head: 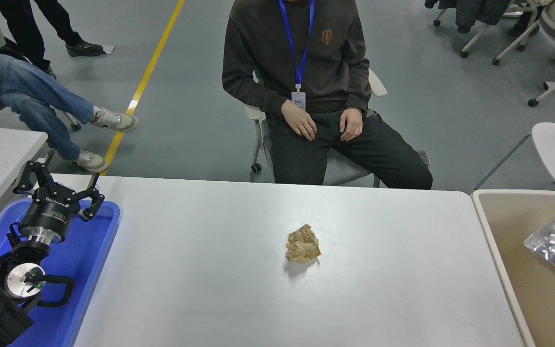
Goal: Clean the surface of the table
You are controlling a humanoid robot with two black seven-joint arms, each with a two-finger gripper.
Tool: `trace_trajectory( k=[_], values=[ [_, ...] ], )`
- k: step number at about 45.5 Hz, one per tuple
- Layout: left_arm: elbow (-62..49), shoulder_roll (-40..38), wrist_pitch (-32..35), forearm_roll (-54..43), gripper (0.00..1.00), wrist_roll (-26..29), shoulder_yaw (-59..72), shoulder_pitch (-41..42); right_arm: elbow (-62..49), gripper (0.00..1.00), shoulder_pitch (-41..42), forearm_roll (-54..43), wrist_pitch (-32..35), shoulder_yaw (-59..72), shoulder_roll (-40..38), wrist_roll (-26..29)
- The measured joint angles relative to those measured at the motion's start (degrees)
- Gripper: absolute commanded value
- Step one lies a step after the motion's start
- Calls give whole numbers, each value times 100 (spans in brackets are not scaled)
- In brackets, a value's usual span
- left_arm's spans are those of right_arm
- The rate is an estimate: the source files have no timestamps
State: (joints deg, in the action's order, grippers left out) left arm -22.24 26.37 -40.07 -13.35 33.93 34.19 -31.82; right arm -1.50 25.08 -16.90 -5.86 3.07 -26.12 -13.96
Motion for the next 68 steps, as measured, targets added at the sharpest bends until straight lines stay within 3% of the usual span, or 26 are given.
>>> trace_trajectory(
  k=[11, 19, 21, 34, 35, 39, 41, 68],
  values=[
    [0, 0, 0, 0, 100, 0, 0, 0, -4, 2, -89, 218, -33, -6, 152, 94],
    [0, 0, 0, 0, 100, 0, 0, 0, -4, 47, -100, 276, -41, -8, 186, 115],
    [0, 0, 0, 0, 100, 0, 0, 0, -5, 55, -100, 281, -42, -8, 191, 117],
    [0, 0, 0, 0, 100, 0, 0, 0, -8, 56, -83, 303, -136, 32, 213, 121],
    [0, 0, 0, 0, 100, 0, 0, 0, -8, 58, -83, 304, -154, 29, 215, 121],
    [0, 0, 0, 0, 100, 0, 0, 0, -9, 88, -101, 309, -234, 11, 239, 121],
    [0, 0, 0, 0, 100, 0, 0, 0, -9, 98, -105, 310, -260, 6, 252, 121],
    [0, 0, 0, 0, 100, 0, 0, 0, -23, 98, 52, 529, -369, -28, 286, 122]
  ],
)
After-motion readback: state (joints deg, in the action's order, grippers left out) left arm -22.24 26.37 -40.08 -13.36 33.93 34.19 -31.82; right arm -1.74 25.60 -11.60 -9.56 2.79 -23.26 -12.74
